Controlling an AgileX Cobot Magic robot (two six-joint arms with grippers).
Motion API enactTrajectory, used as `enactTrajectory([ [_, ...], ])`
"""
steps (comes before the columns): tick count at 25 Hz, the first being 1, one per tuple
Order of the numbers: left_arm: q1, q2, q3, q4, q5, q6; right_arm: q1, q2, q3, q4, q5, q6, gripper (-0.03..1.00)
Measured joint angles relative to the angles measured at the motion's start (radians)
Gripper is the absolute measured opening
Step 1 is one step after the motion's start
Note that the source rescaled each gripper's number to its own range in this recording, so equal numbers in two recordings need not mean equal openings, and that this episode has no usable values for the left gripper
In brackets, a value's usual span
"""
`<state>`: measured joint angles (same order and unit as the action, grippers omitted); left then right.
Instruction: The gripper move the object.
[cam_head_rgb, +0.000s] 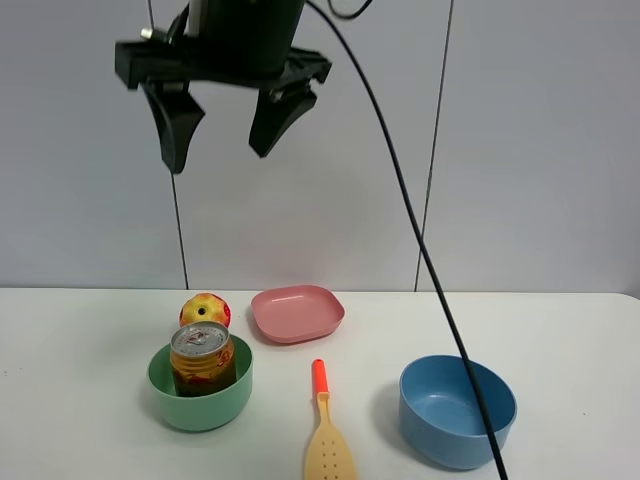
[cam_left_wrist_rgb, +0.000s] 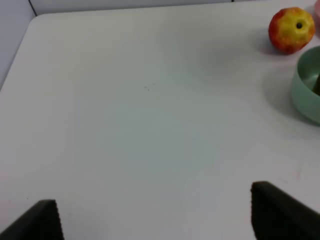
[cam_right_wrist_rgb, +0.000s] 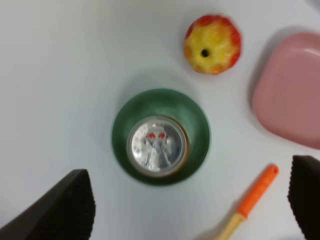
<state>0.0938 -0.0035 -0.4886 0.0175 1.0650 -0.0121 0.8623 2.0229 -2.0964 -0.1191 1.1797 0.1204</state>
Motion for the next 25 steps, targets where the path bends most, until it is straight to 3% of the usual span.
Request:
enactTrajectory([
  [7,0.0,0.0,0.0,0.0,0.0,0.0,-0.047,-0.144,0.084,-0.01,0.039,0.0,0.51],
  [10,0.0,0.0,0.0,0.0,0.0,0.0,-0.095,-0.218,0.237,-0.034,0.024,0.0,0.51],
  [16,0.0,0.0,0.0,0.0,0.0,0.0,-0.23,-0.489,0.681,-0.045,-0.187,0.07,0.51],
  [19,0.0,0.0,0.0,0.0,0.0,0.0,-0.313,-0.657,0.877,-0.045,-0.246,0.097,0.51],
  [25,0.0,0.0,0.0,0.0,0.0,0.0,-0.511,-0.993,1.106,-0.034,-0.214,0.104,0.51],
])
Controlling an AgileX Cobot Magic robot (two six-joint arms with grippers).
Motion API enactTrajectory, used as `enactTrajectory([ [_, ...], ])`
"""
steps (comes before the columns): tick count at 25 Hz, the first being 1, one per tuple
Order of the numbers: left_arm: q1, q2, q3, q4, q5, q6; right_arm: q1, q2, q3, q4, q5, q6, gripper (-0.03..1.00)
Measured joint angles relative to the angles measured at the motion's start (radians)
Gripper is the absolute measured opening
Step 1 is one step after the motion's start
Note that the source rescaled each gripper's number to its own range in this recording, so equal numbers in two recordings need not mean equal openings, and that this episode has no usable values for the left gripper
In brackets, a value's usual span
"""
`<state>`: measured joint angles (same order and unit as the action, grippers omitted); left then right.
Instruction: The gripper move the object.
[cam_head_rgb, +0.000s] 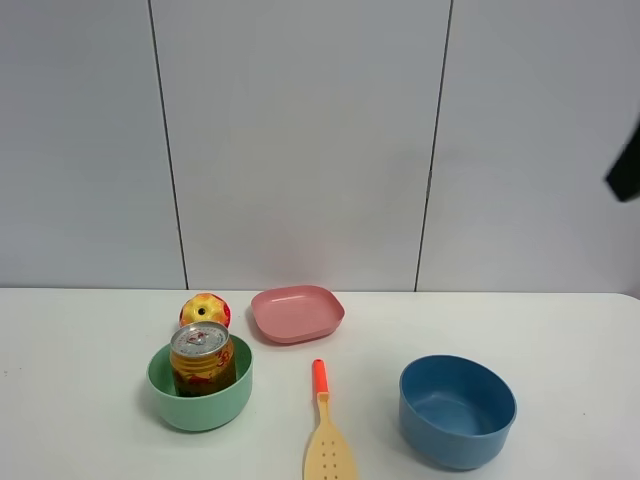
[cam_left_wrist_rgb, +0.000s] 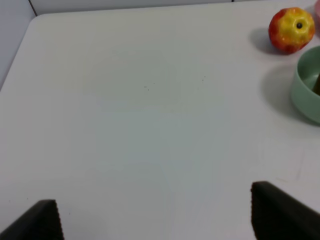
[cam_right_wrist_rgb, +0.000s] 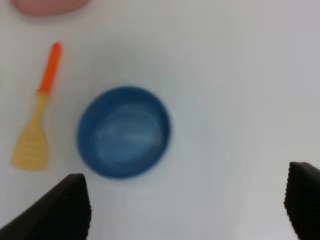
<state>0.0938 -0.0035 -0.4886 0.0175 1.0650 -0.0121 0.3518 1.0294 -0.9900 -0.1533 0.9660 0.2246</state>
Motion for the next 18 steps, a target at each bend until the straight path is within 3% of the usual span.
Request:
enactTrajectory([
  [8,0.0,0.0,0.0,0.0,0.0,0.0,-0.24,-0.378,0.157,-0.002,0.154,-0.08,0.51],
  [14,0.0,0.0,0.0,0.0,0.0,0.0,-0.344,-0.593,0.259,0.009,0.221,-0.127,0.51],
  [18,0.0,0.0,0.0,0.0,0.0,0.0,-0.361,-0.719,0.33,0.065,0.231,-0.134,0.51],
])
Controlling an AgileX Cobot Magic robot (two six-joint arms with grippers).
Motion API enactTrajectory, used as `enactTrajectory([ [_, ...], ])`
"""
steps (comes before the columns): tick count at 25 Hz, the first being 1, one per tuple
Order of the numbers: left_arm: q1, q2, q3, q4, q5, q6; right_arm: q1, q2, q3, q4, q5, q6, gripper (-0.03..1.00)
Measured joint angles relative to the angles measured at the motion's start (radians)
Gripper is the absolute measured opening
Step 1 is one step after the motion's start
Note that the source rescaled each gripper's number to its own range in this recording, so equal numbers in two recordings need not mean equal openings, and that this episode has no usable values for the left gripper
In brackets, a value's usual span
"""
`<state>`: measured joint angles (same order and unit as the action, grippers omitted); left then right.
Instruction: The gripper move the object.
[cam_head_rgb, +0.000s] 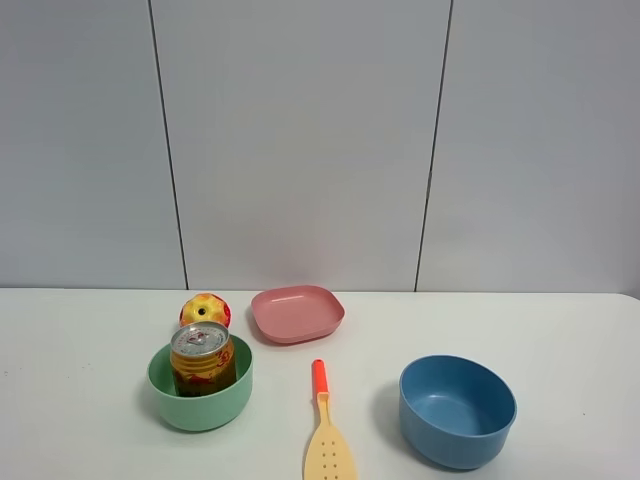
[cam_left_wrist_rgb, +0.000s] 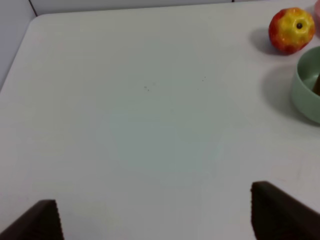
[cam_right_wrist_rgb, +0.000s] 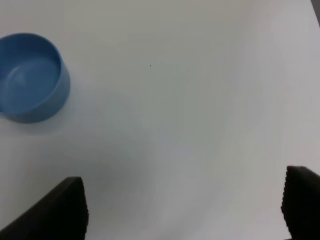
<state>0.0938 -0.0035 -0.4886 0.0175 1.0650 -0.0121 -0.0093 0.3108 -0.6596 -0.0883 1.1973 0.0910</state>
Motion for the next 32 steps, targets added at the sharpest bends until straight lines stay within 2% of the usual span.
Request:
enactTrajectory([
  [4,0.0,0.0,0.0,0.0,0.0,0.0,0.0,-0.119,0.059,0.034,-0.018,-0.001,0.51],
  [8,0.0,0.0,0.0,0.0,0.0,0.0,0.0,-0.252,0.131,0.052,-0.106,-0.006,0.51],
  [10,0.0,0.0,0.0,0.0,0.0,0.0,0.0,-0.303,0.158,0.056,-0.117,-0.014,0.51],
  [32,0.0,0.0,0.0,0.0,0.0,0.0,0.0,-0.311,0.166,0.068,-0.128,-0.023,0.51],
])
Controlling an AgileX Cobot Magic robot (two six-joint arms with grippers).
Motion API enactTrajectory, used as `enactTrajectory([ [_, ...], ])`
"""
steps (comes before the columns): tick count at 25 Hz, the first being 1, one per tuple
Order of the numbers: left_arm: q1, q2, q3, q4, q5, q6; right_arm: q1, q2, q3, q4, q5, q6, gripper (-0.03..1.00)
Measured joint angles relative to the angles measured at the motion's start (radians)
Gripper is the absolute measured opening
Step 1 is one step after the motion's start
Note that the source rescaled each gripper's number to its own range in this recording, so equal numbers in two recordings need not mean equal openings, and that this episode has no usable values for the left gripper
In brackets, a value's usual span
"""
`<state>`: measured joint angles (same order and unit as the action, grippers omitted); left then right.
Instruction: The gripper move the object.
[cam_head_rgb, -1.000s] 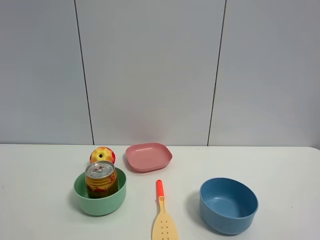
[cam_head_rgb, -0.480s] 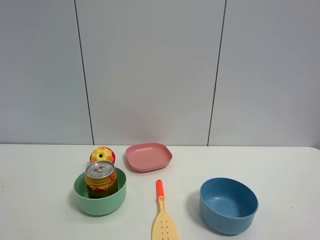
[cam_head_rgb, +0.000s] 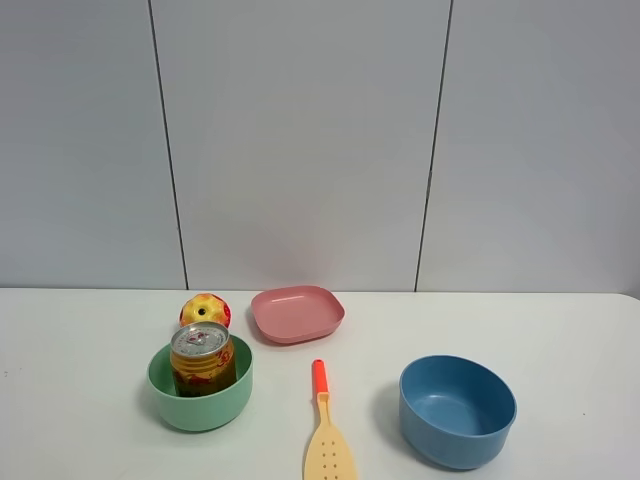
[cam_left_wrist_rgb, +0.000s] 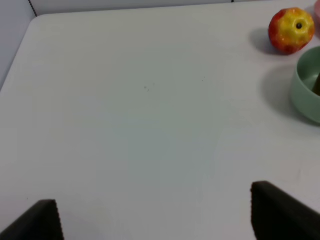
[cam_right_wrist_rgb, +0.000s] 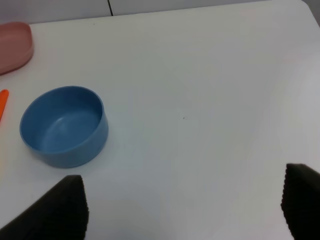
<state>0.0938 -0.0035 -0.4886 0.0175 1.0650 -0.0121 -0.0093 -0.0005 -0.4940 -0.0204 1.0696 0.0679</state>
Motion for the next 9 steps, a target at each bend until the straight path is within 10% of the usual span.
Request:
enactTrajectory([
  [9,0.0,0.0,0.0,0.0,0.0,0.0,0.0,0.0,0.0,0.0,0.0,0.0,0.51],
])
